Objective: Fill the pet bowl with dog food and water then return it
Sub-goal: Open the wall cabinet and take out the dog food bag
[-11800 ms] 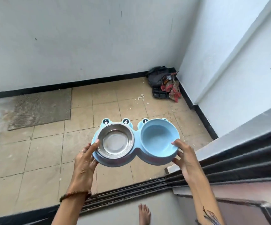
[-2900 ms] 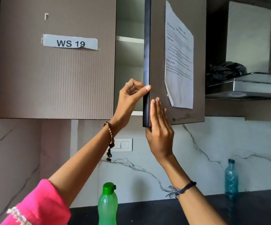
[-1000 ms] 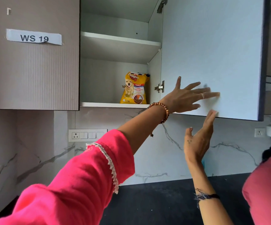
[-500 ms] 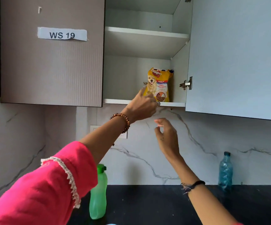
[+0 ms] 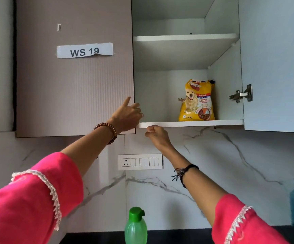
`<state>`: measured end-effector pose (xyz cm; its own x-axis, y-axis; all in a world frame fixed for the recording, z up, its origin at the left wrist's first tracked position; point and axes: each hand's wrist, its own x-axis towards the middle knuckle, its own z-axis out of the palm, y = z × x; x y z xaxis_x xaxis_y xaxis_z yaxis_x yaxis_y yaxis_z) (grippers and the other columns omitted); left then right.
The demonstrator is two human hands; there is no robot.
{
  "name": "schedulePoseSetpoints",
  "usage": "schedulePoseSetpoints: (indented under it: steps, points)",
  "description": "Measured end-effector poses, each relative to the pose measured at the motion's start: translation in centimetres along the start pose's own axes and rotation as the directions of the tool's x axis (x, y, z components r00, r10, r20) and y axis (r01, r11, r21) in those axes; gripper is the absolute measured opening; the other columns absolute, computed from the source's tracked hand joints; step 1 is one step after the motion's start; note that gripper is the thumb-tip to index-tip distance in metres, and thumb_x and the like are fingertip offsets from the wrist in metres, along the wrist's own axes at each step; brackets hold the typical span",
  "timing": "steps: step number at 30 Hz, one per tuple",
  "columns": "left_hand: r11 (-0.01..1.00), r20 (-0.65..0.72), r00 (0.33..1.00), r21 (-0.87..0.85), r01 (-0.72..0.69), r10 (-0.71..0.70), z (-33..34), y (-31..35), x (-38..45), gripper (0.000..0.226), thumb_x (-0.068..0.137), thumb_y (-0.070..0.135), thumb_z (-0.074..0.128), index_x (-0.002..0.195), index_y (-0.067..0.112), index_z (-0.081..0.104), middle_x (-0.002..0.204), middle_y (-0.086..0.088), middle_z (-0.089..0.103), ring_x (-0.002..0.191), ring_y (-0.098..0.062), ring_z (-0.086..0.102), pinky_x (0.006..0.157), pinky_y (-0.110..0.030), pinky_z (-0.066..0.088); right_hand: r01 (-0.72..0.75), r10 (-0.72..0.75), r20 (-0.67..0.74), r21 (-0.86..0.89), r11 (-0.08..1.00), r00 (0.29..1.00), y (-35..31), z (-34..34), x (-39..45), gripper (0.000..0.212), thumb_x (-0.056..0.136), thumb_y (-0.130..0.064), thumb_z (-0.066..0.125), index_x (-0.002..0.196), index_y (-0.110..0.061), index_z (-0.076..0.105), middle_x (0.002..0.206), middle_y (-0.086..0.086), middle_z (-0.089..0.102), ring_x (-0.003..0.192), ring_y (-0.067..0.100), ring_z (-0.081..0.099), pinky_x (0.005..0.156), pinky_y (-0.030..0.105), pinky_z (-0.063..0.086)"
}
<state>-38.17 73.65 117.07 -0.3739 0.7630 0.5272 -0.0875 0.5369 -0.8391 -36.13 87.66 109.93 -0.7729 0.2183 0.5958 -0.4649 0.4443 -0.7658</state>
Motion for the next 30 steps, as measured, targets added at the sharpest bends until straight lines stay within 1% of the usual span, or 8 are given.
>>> schedulePoseSetpoints:
  steps: [2, 4, 7, 12, 15, 20, 25, 30]
  points:
    - [1.0, -0.02, 1.0, 0.016, -0.015, 0.015, 1.7, -0.5, 0.3, 0.033, 0.093, 0.017, 0.036, 0.111, 0.022, 0.064, 0.115, 0.003, 0.064, 0.124, -0.02, 0.048, 0.108, -0.055, 0.029, -0.026, 0.026, 0.007, 0.034, 0.999, 1.0, -0.1, 1.7, 1.0, 0.013, 0.083, -0.007, 0.061, 0.093, 0.001, 0.057, 0.091, 0.018, 0.058, 0.088, 0.03, 0.053, 0.069, 0.028, 0.039]
    - [0.999, 0.01, 0.999, 0.017, -0.039, 0.039, 2.7, -0.8, 0.5, 0.036, 0.097, 0.018, 0.031, 0.122, 0.021, 0.057, 0.132, -0.002, 0.052, 0.135, -0.025, 0.034, 0.112, -0.058, 0.02, -0.041, 0.04, 0.012, 0.093, 0.995, 0.999, -0.2, 3.2, 2.0, 0.027, 0.083, -0.008, 0.064, 0.108, 0.002, 0.06, 0.109, 0.017, 0.064, 0.104, 0.028, 0.058, 0.087, 0.031, 0.043]
    - [0.994, 0.075, 0.993, 0.063, -0.09, 0.086, 3.4, -1.3, 1.0, 0.035, 0.099, 0.021, 0.032, 0.128, 0.02, 0.05, 0.144, -0.007, 0.039, 0.142, -0.031, 0.02, 0.113, -0.061, 0.011, -0.065, 0.069, -0.009, 0.22, 0.973, 0.998, -0.4, 5.1, 3.0, 0.031, 0.082, -0.007, 0.066, 0.112, -0.004, 0.059, 0.117, 0.012, 0.064, 0.103, 0.022, 0.059, 0.092, 0.033, 0.043]
    - [0.968, -0.034, 0.983, 0.184, -0.172, 0.181, 4.3, -2.1, 1.8, 0.02, 0.094, 0.02, 0.042, 0.096, 0.022, 0.062, 0.102, 0.0, 0.061, 0.118, -0.024, 0.051, 0.11, -0.063, 0.019, -0.054, 0.083, -0.072, 0.343, 0.938, 0.994, 0.1, 6.7, 3.4, 0.019, 0.079, -0.01, 0.07, 0.081, -0.022, 0.056, 0.1, 0.009, 0.066, 0.103, 0.026, 0.061, 0.097, 0.045, 0.048]
    - [0.959, -0.102, 0.973, 0.217, -0.182, 0.208, 3.6, -2.1, 1.2, 0.017, 0.086, 0.022, 0.052, 0.072, 0.025, 0.062, 0.074, 0.005, 0.056, 0.085, -0.016, 0.059, 0.102, -0.059, 0.037, 0.001, 0.049, -0.112, 0.405, 0.914, 0.992, 0.5, 7.3, 2.8, 0.02, 0.078, -0.017, 0.072, 0.093, -0.019, 0.06, 0.09, 0.0, 0.068, 0.092, 0.018, 0.063, 0.088, 0.035, 0.052]
    - [0.984, -0.292, 0.947, 0.149, -0.096, 0.136, 2.0, -2.5, -1.1, 0.025, 0.085, 0.018, 0.048, 0.062, 0.021, 0.056, 0.064, 0.003, 0.05, 0.075, -0.018, 0.056, 0.101, -0.056, 0.04, 0.181, -0.108, -0.181, 0.459, 0.87, 0.978, -0.5, 7.9, -0.5, 0.017, 0.081, -0.018, 0.07, 0.093, -0.013, 0.059, 0.077, -0.002, 0.065, 0.063, 0.0, 0.056, 0.06, 0.009, 0.043]
    - [0.999, -0.471, 0.881, -0.001, 0.047, -0.042, -0.8, -3.2, -3.1, 0.04, 0.087, 0.021, 0.043, 0.049, 0.015, 0.055, 0.055, 0.003, 0.054, 0.067, -0.019, 0.056, 0.097, -0.044, 0.045, 0.347, -0.278, -0.214, 0.445, 0.826, 0.936, -2.2, 8.2, -3.7, 0.018, 0.08, -0.015, 0.07, 0.086, -0.021, 0.055, 0.077, -0.006, 0.061, 0.065, 0.004, 0.052, 0.064, 0.016, 0.044]
    - [0.986, -0.511, 0.845, -0.038, 0.163, -0.159, -4.6, -4.5, -5.8, 0.049, 0.089, 0.021, 0.046, 0.041, 0.01, 0.054, 0.045, 0.004, 0.053, 0.06, -0.018, 0.054, 0.085, -0.036, 0.042, 0.509, -0.483, -0.165, 0.347, 0.788, 0.86, -3.9, 8.3, -6.9, 0.024, 0.077, -0.026, 0.067, 0.094, -0.027, 0.05, 0.086, -0.007, 0.061, 0.082, 0.009, 0.055, 0.075, 0.018, 0.044]
